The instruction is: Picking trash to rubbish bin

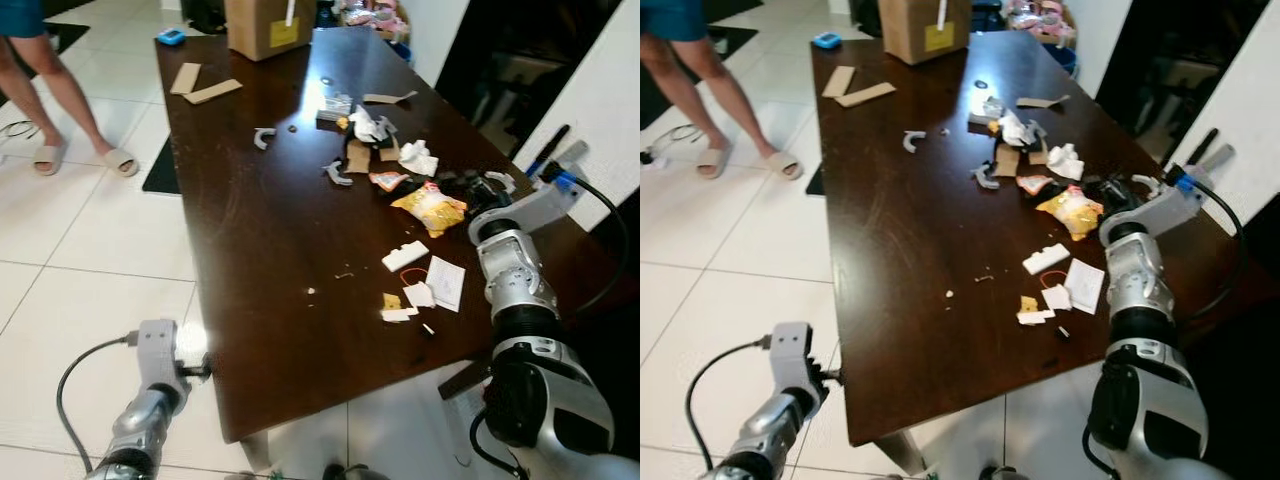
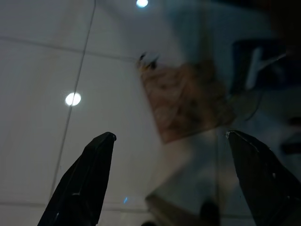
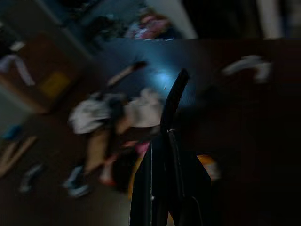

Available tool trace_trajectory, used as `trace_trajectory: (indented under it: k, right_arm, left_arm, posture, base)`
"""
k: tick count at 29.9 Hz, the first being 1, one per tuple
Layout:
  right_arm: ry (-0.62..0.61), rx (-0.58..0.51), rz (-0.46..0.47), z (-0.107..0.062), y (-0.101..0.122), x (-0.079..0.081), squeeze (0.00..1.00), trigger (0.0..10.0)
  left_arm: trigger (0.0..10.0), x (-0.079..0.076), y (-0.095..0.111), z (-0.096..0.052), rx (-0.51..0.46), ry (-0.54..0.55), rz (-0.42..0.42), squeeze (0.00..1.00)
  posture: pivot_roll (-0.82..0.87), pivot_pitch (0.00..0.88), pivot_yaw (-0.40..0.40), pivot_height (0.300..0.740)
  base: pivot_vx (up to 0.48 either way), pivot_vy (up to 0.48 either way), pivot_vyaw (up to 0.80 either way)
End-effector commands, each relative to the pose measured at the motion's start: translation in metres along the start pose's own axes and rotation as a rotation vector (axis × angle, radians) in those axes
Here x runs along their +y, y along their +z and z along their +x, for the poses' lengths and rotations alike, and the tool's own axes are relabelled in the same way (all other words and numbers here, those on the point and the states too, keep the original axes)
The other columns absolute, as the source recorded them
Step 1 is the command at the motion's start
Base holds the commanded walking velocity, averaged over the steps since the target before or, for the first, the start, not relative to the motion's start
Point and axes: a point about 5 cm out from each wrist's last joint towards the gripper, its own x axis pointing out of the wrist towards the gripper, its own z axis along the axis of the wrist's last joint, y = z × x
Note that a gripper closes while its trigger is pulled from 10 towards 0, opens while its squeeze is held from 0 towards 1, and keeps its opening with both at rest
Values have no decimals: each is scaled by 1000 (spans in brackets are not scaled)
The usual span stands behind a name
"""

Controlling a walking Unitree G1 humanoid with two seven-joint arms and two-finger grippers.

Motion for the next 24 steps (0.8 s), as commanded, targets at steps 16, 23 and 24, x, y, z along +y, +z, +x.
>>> trace_trajectory:
  k: [16, 23, 24]
  right_arm:
    - [-460, 83, -744, -29, 40, -109, 0, 0]
    - [-507, 348, -871, -56, 13, -147, 0, 0]
    - [-518, 388, -885, -62, 7, -153, 0, 0]
  left_arm:
    - [10000, -35, 56, -2, -202, -530, 36, 0]
    - [10000, -31, 23, -5, -67, -468, 26, 0]
    - [10000, -28, 16, -6, -39, -435, 25, 0]
  posture:
    - [158, 99, -57, 740]
    - [158, 100, -55, 740]
    - [158, 100, -55, 740]
  base:
    - [0, 0, 0]
    - [0, 0, 0]
    - [0, 0, 0]
